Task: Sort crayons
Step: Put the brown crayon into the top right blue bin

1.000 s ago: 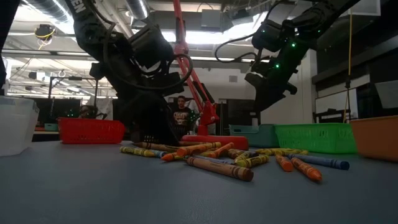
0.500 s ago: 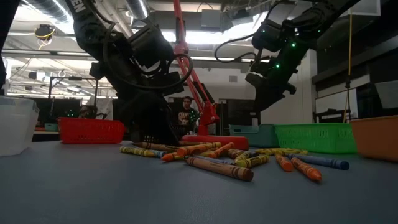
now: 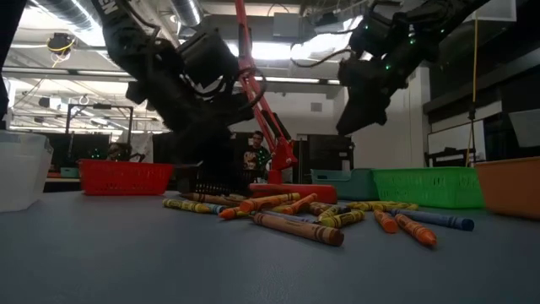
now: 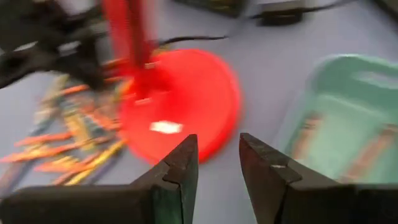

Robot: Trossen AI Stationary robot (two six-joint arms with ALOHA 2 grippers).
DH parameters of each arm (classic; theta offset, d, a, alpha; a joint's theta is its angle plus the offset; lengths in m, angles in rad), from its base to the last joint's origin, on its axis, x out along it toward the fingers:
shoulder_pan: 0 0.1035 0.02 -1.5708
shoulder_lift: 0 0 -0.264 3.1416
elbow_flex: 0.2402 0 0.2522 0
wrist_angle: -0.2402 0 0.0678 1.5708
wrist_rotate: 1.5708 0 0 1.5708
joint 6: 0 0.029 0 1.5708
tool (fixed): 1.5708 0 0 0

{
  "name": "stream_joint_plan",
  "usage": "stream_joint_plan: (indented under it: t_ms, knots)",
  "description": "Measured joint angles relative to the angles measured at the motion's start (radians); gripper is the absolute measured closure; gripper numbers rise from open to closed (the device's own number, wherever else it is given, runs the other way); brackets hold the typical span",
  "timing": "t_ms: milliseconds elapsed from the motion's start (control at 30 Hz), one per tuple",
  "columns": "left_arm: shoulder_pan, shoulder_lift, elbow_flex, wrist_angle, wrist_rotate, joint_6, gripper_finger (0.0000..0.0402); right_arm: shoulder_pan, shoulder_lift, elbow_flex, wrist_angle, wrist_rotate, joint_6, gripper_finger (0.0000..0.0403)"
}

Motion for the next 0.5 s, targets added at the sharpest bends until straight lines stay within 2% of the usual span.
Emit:
stream_joint_plan:
  t_ms: [133,400,500]
  knots:
    - [-0.013,0.000,0.042,0.003,0.000,-0.003,0.0386,0.084,-0.002,0.000,0.009,-0.096,-0.005,0.0288]
    - [-0.042,0.000,0.117,0.008,-0.005,-0.003,0.0386,0.273,-0.002,0.000,0.035,-0.094,-0.059,0.0288]
    - [-0.051,0.000,0.133,0.008,-0.005,-0.003,0.0386,0.331,-0.002,0.000,0.053,-0.058,-0.078,0.0288]
